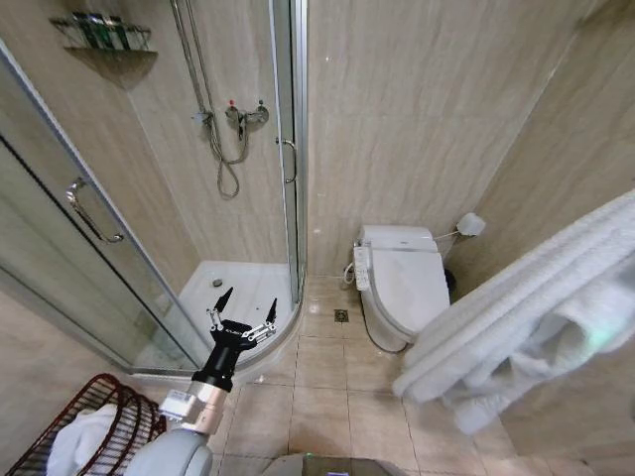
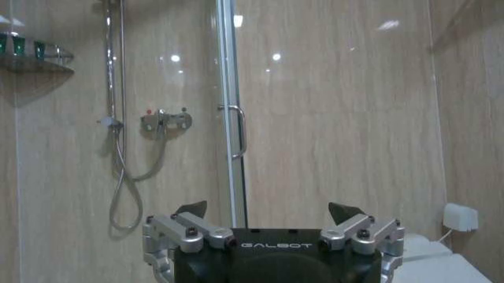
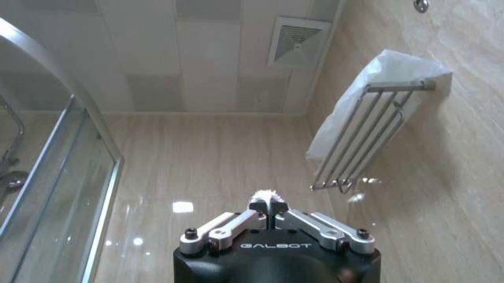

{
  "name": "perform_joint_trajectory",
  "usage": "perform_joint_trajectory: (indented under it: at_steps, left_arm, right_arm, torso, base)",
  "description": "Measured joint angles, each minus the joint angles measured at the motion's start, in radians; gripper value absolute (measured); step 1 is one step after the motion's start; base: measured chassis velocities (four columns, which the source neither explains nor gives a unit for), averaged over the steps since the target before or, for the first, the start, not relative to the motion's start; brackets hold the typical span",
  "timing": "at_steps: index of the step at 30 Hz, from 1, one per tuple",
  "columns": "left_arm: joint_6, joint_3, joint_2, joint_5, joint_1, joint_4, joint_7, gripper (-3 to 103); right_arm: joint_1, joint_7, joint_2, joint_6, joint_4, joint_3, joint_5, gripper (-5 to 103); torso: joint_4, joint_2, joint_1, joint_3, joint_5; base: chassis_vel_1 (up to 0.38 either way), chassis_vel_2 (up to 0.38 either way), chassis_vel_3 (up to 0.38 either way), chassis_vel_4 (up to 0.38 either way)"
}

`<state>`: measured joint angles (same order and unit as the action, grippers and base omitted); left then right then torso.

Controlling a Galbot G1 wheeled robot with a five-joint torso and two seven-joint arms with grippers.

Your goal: Discard the used towel into the hamper.

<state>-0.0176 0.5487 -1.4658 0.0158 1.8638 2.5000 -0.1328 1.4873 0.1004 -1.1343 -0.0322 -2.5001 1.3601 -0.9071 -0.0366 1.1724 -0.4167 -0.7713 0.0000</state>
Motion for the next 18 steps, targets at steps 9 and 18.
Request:
perform_joint_trajectory:
  at_steps: [9, 18]
  left_arm:
    - [0.0, 0.0, 0.0, 0.0, 0.0, 0.0, 0.0, 100]
    - [0.0, 0.0, 0.0, 0.0, 0.0, 0.0, 0.0, 100]
  right_arm:
    - [-0.004, -0.003, -0.016, -0.004, 0.0, -0.032, 0.017, 1]
    - [0.0, -0.006, -0.01, -0.002, 0.0, -0.025, 0.019, 1]
  torso:
    - [0.0, 0.041, -0.02, -0.022, 0.0001]
    - [0.0, 0.093, -0.042, -0.05, 0.0]
  base:
    - [0.0, 0.0, 0.0, 0.0]
    - [0.0, 0.0, 0.0, 0.0]
